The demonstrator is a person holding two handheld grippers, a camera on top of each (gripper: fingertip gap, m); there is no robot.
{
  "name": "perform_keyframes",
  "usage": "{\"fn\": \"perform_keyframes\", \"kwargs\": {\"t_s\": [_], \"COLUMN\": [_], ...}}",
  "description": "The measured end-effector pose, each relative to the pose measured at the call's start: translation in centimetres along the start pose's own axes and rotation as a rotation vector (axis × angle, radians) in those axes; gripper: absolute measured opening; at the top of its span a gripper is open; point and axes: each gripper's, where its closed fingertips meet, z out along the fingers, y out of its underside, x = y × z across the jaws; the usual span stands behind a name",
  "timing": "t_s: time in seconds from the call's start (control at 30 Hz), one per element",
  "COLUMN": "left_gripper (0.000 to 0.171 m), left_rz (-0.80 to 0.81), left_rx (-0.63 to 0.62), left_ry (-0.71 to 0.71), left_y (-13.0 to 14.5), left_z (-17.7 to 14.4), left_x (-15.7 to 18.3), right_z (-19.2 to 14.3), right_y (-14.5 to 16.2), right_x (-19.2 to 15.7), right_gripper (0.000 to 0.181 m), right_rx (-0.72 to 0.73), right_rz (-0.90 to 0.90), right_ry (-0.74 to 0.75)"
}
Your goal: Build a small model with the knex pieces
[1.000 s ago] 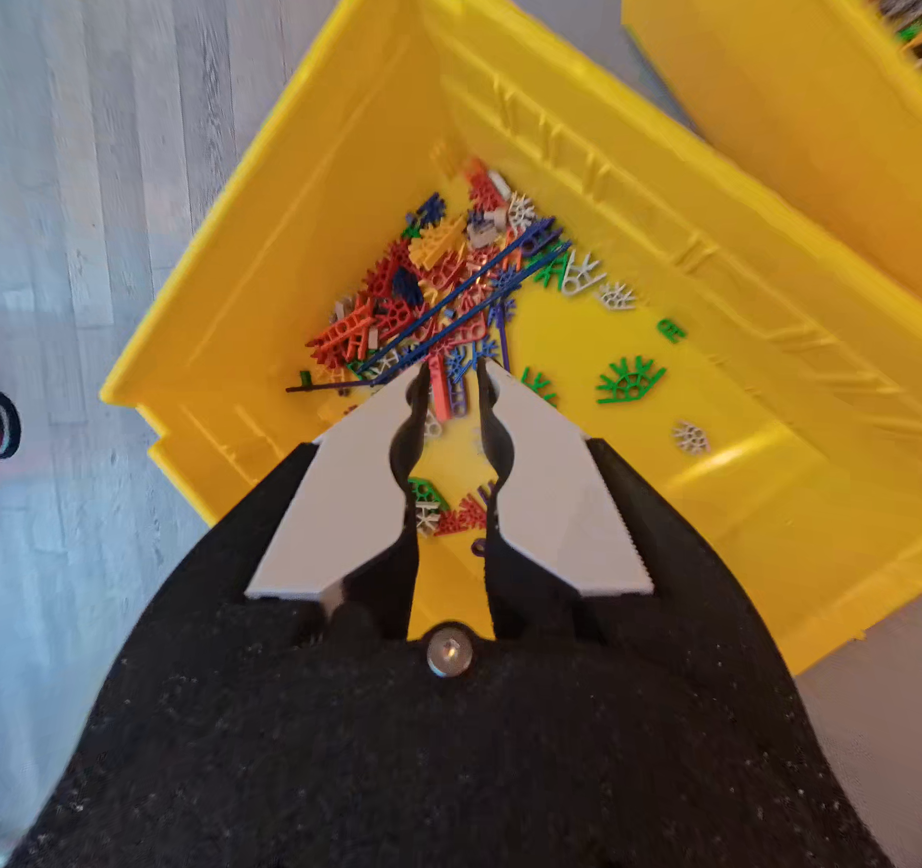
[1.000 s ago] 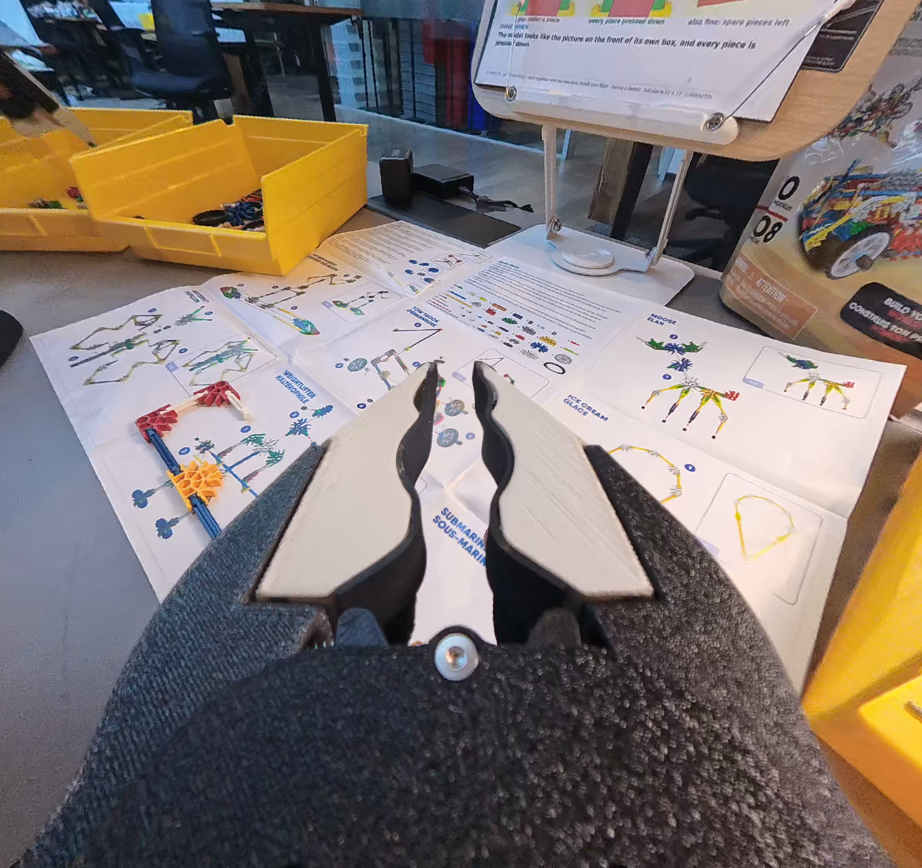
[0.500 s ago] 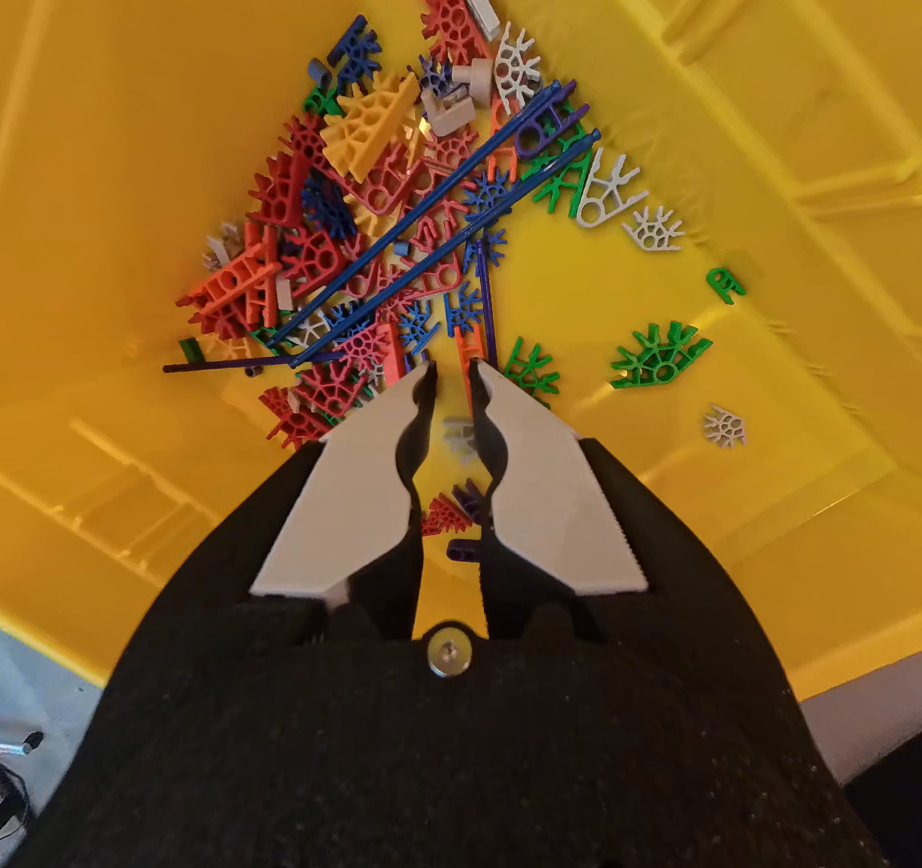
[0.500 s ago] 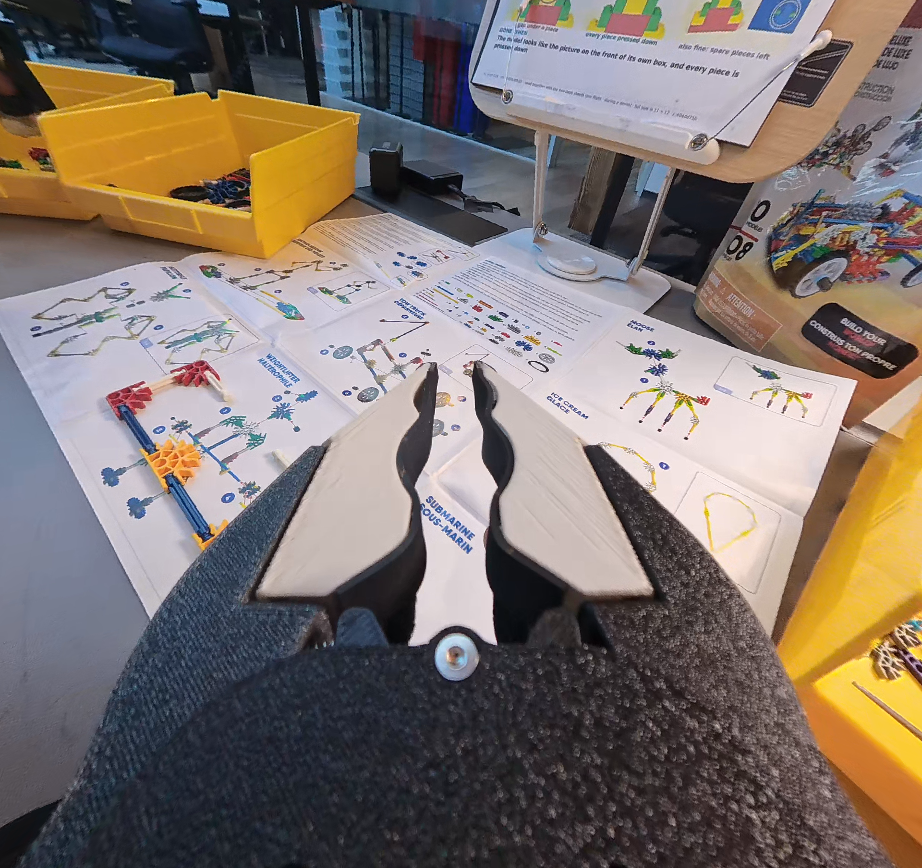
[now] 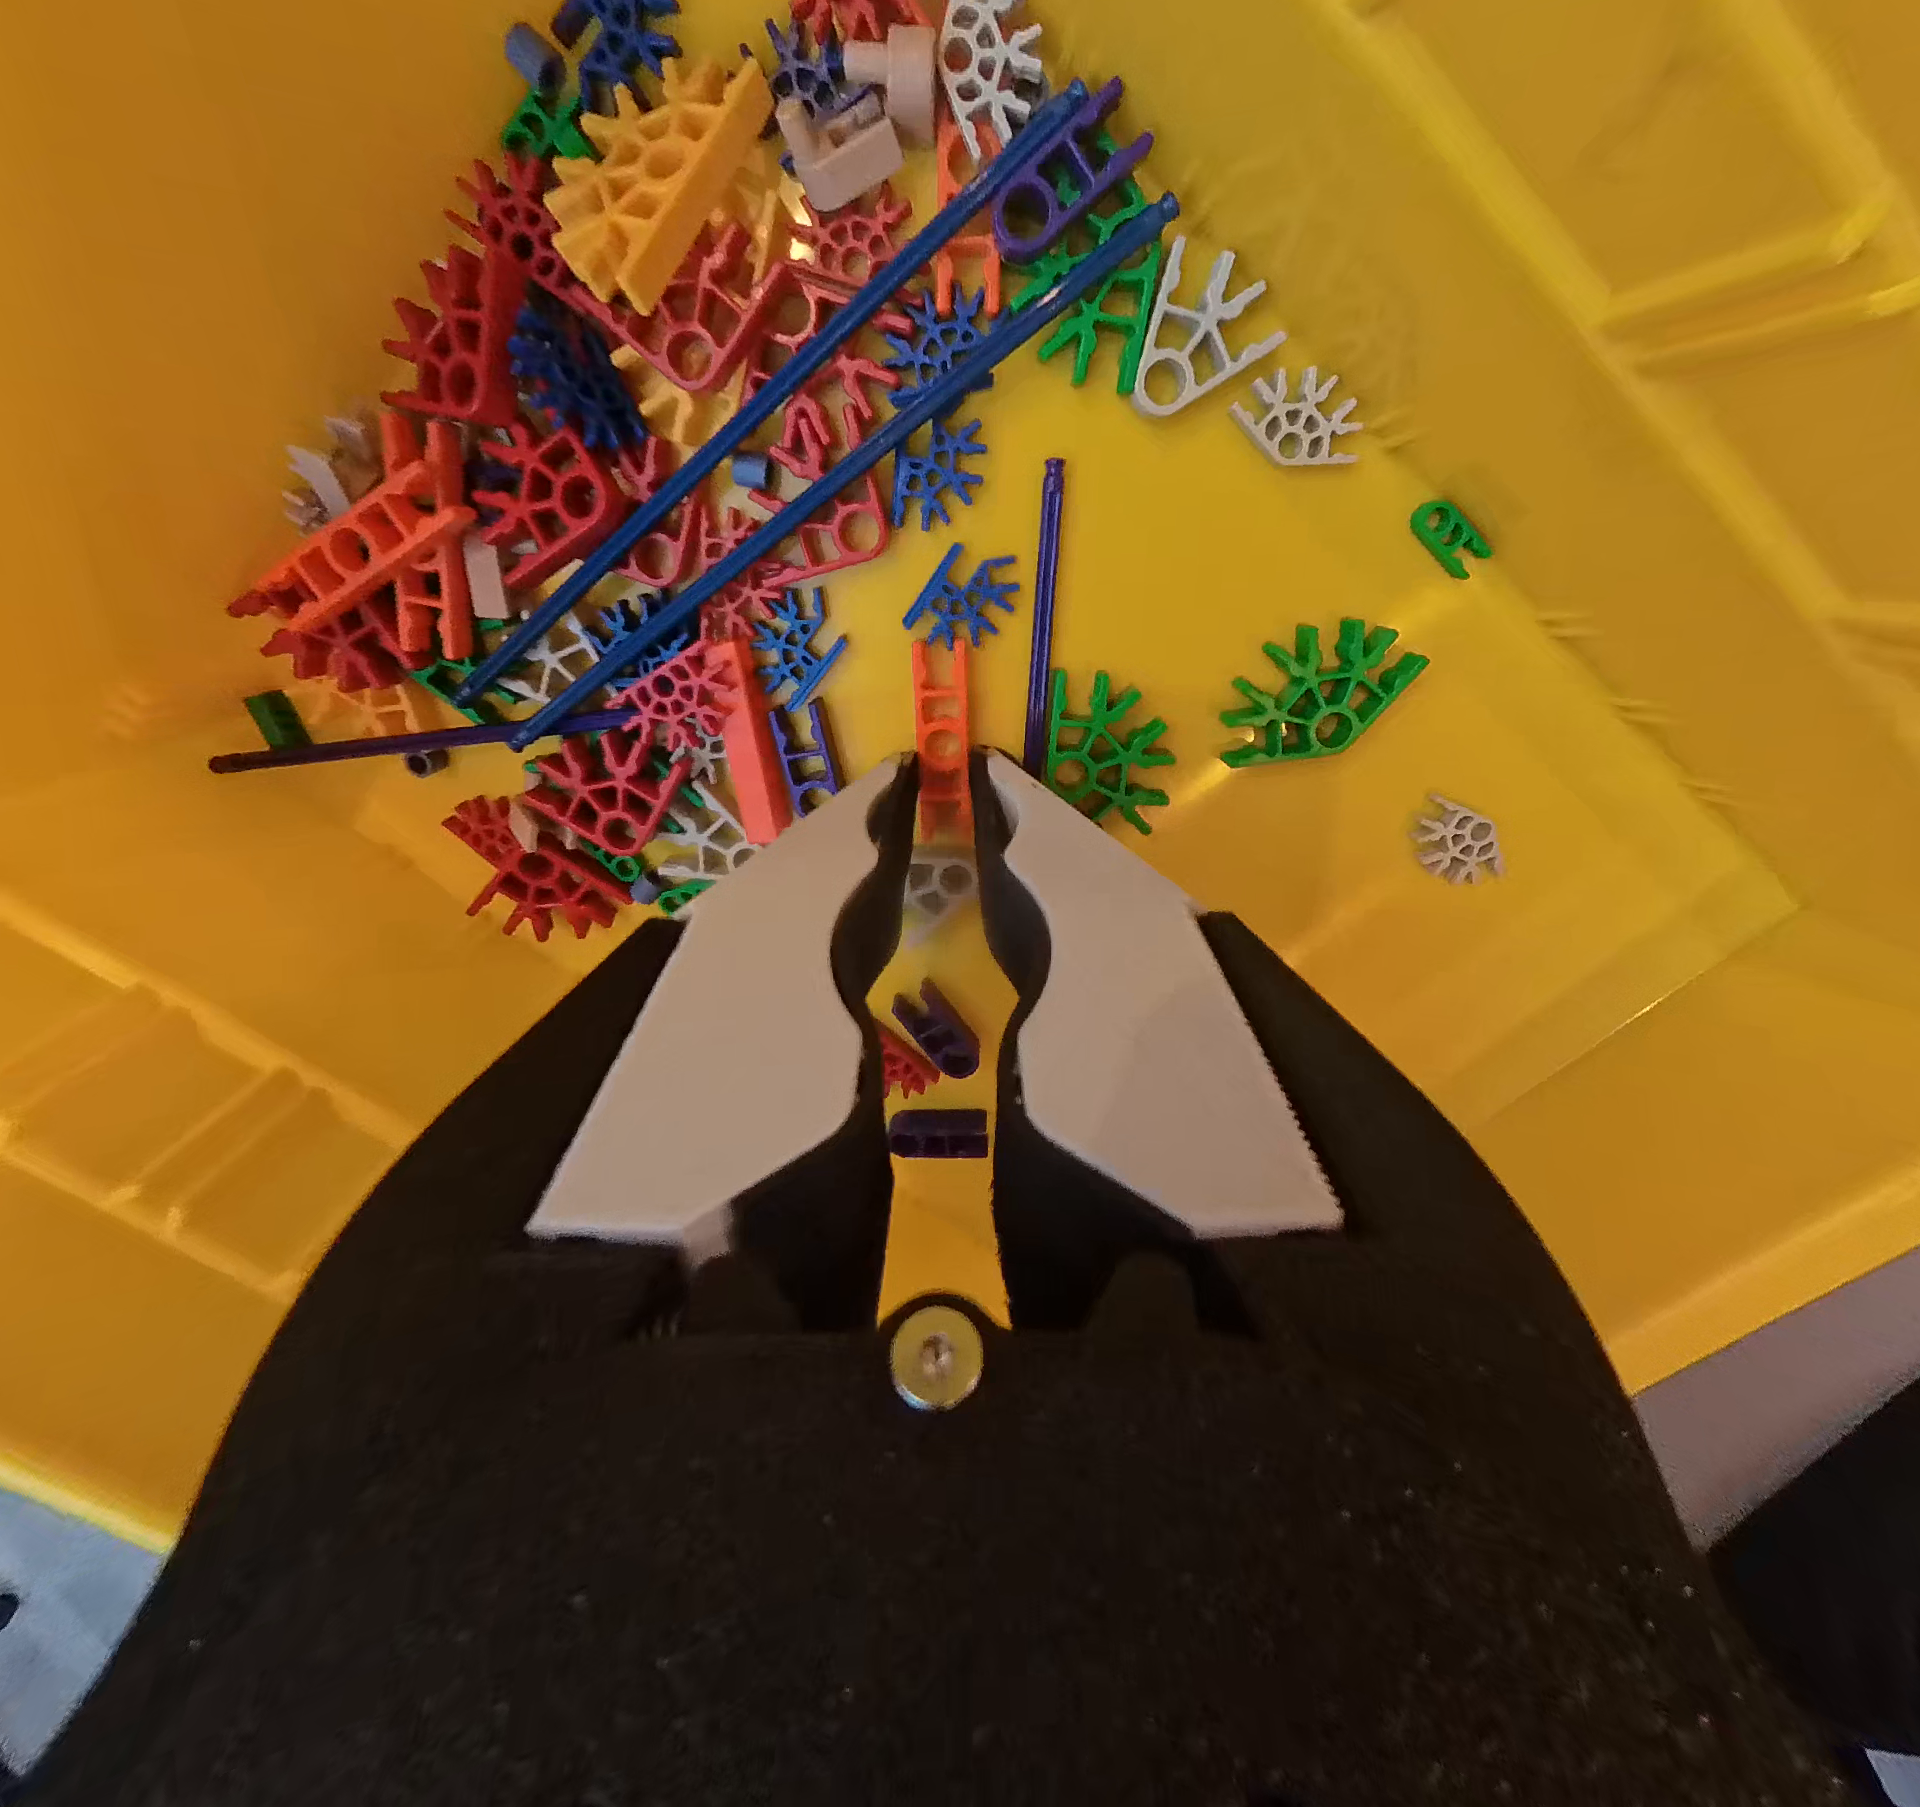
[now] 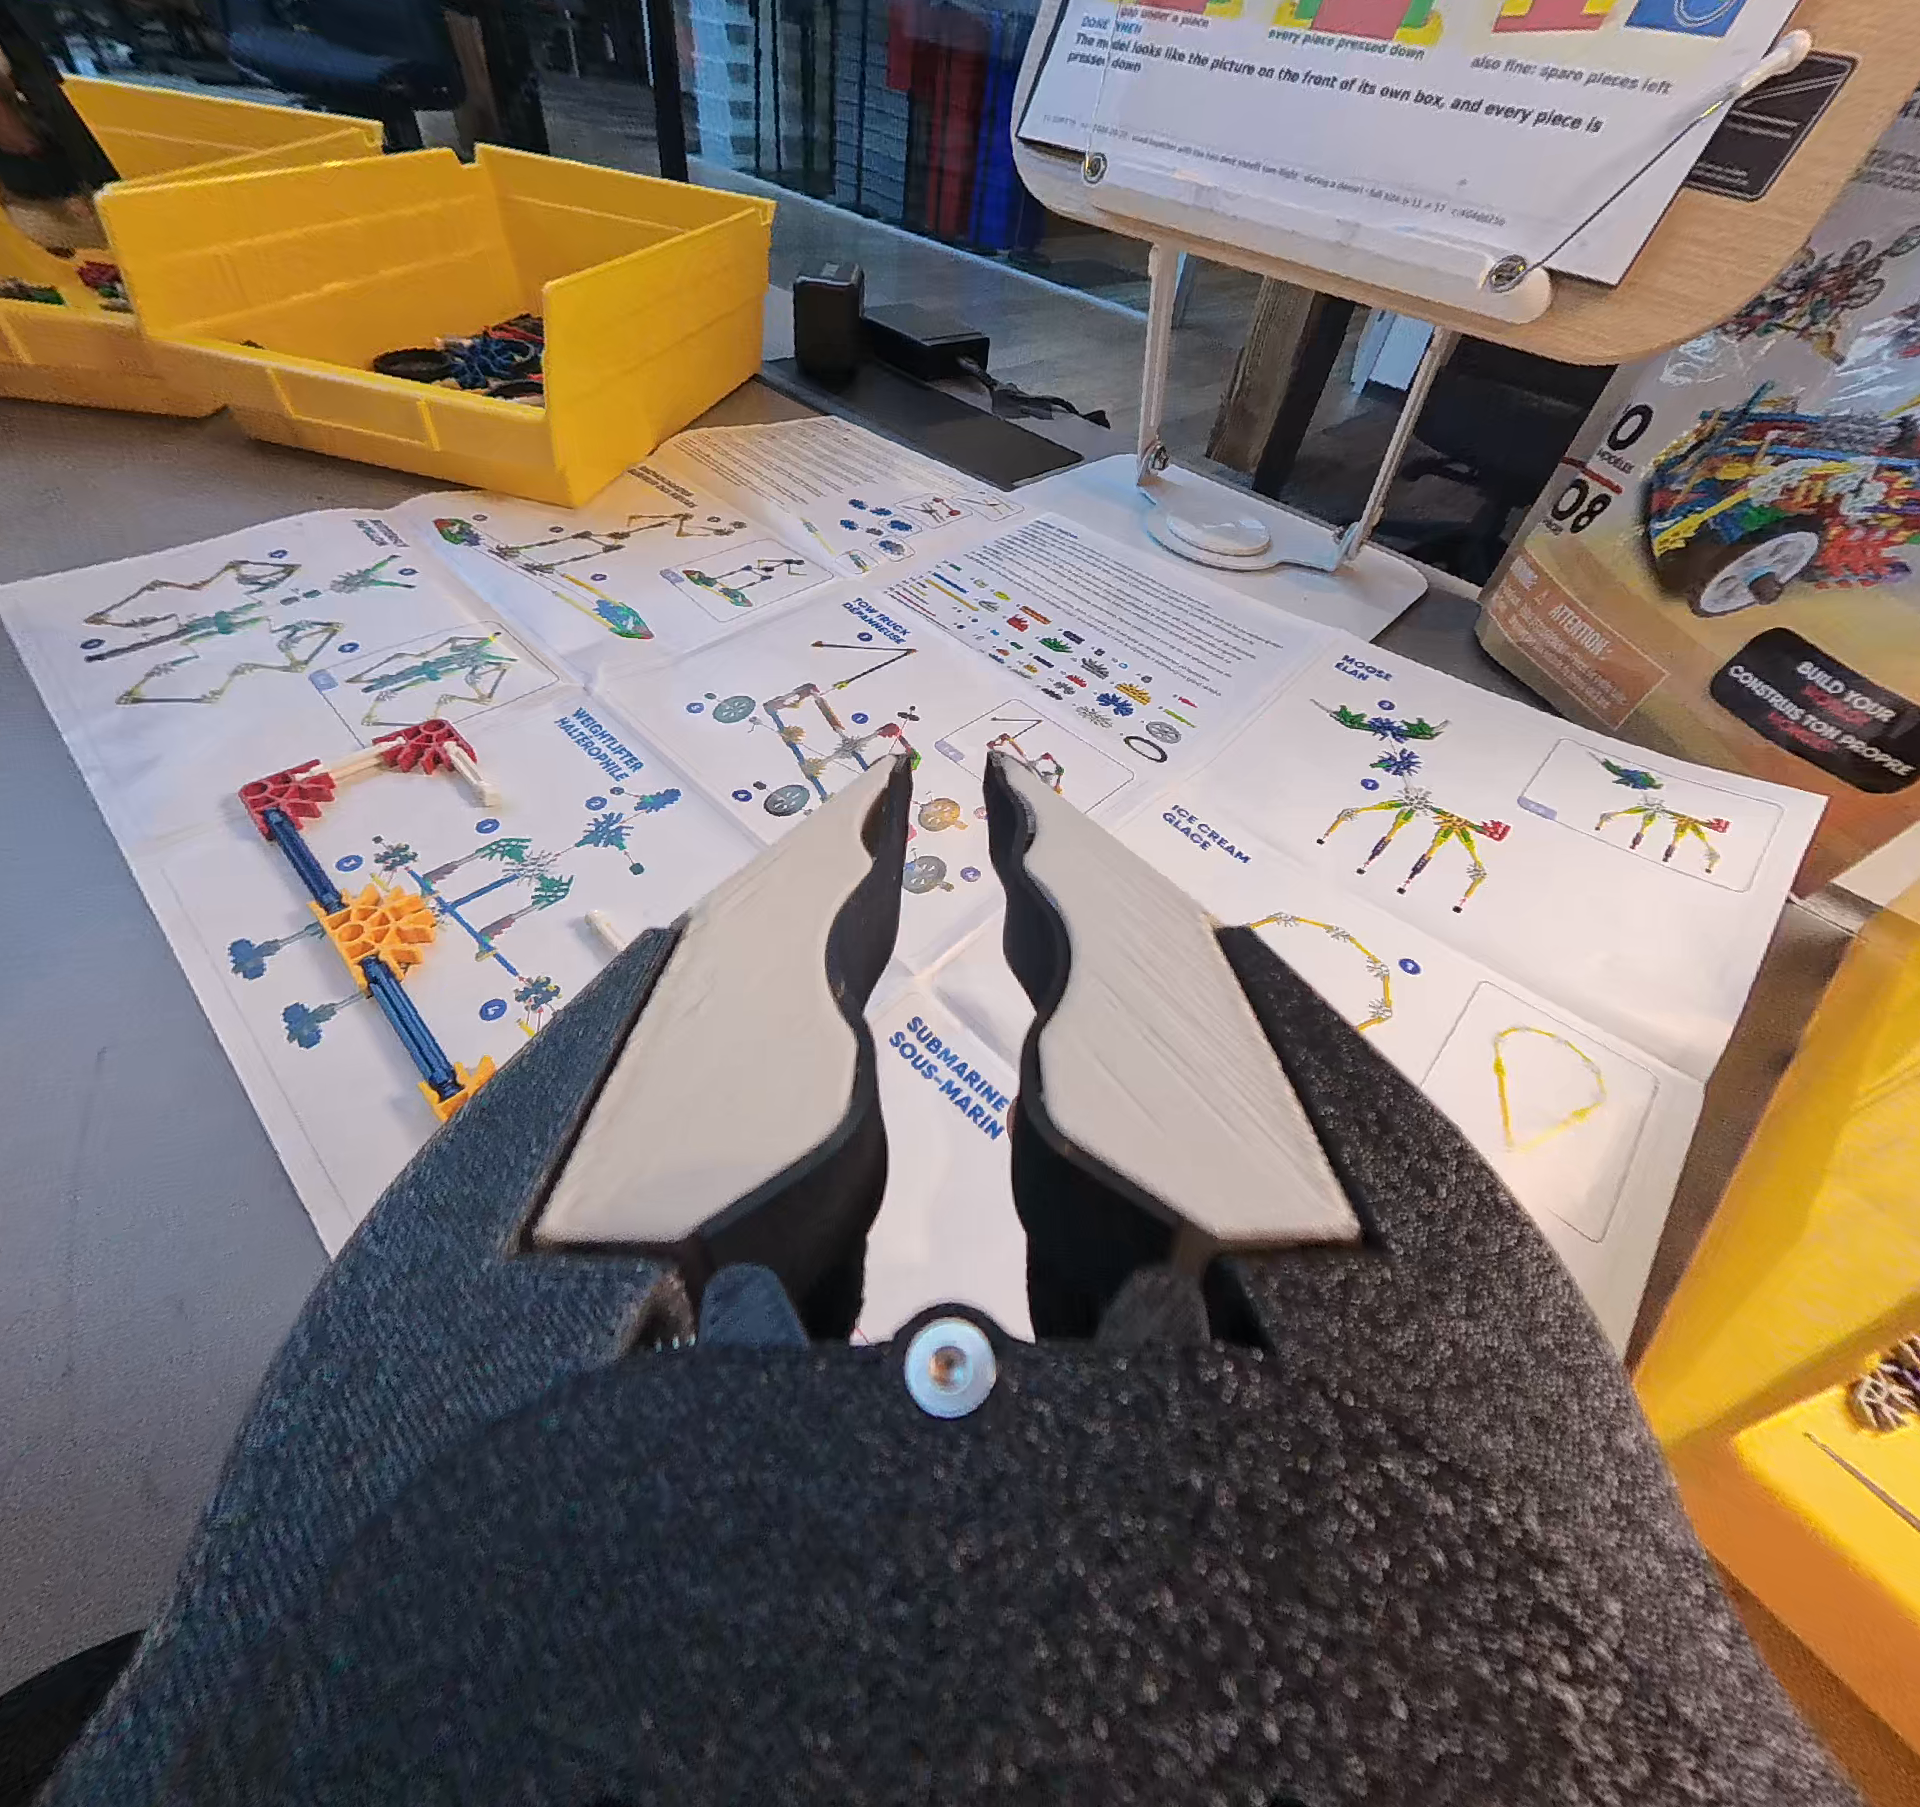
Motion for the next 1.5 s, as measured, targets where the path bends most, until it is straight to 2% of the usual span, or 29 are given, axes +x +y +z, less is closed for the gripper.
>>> {"fn": "perform_keyframes", "kwargs": {"t_s": [0.17,0.23,0.3,0.37,0.47,0.6,0.7,0.83,0.93,1.0,1.1,1.2,1.33,1.5], "left_gripper": [0.007,0.007,0.007,0.007,0.007,0.007,0.007,0.007,0.007,0.007,0.007,0.007,0.007,0.008], "left_rz": [0.063,0.109,0.154,0.228,0.386,0.614,0.759,0.888,0.975,1.036,1.124,1.180,1.197,1.208], "left_rx": [0.062,0.131,0.254,0.403,0.584,0.723,0.783,0.796,0.763,0.726,0.687,0.713,0.764,0.802], "left_ry": [-0.082,-0.144,-0.195,-0.232,-0.254,-0.191,-0.051,0.180,0.319,0.395,0.453,0.481,0.520,0.613], "left_y": [-0.6,-1.3,-2.9,-4.7,-6.6,-7.5,-6.9,-4.8,-3.1,-2.0,-0.3,1.2,2.1,2.7], "left_z": [-1.7,-3.8,-6.9,-10.8,-15.5,-17.7,-16.8,-13.3,-9.9,-8.1,-6.3,-5.5,-5.7,-6.7], "left_x": [-0.3,-0.1,1.2,4.1,10.7,21.2,29.6,39.8,45.8,48.9,51.6,52.9,53.3,54.0], "right_z": [-0.1,-0.1,0.0,0.2,0.8,1.1,1.1,1.6,3.0,4.0,5.2,6.9,8.5,8.3], "right_y": [0.0,0.0,0.0,0.2,0.7,1.3,1.6,1.0,0.9,0.7,1.1,1.5,2.1,2.1], "right_x": [0.0,0.0,0.0,-0.2,-0.7,-1.6,-2.0,-3.5,-5.3,-7.2,-10.7,-13.6,-16.0,-16.3], "right_gripper": [0.013,0.013,0.013,0.013,0.013,0.013,0.014,0.021,0.045,0.044,0.036,0.035,0.028,0.011], "right_rx": [0.006,0.011,0.016,0.017,0.004,-0.022,-0.037,-0.037,-0.114,-0.159,-0.233,-0.254,-0.239,-0.175], "right_rz": [0.005,0.007,0.012,0.026,0.039,-0.004,-0.038,-0.038,-0.064,-0.148,-0.345,-0.444,-0.437,-0.382], "right_ry": [0.000,0.000,-0.002,-0.014,-0.039,-0.055,-0.058,-0.113,-0.200,-0.283,-0.436,-0.546,-0.632,-0.657]}}
